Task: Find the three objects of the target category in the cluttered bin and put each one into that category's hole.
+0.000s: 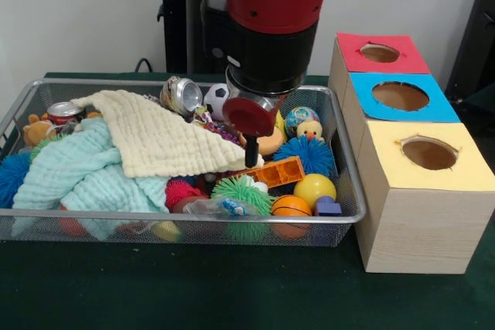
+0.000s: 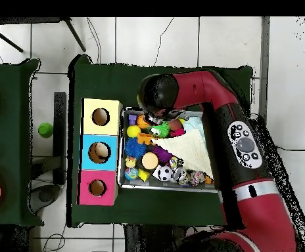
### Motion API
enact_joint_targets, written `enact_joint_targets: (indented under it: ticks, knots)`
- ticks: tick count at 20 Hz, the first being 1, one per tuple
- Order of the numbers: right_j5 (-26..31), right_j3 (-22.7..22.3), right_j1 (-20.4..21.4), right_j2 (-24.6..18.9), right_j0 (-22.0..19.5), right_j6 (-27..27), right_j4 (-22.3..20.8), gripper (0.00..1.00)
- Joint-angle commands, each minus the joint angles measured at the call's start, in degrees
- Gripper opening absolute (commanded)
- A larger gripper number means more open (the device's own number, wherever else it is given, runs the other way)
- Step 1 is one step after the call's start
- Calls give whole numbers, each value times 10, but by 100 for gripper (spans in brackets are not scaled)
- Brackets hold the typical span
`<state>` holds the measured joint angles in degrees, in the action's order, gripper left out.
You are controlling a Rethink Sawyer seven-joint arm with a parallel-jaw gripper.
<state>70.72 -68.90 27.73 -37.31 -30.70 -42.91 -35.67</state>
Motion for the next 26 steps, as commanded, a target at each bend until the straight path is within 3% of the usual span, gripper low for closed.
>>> enact_joint_targets:
  ticks: [1, 10, 15, 26]
  knots:
    - [117, 121, -19, -11, 27, 121, -16, 100]
    - [95, 86, 15, -10, 26, 89, 10, 100]
    - [79, 97, -7, -2, 34, 87, -7, 100]
    - [13, 71, -29, -6, -13, 124, -14, 100]
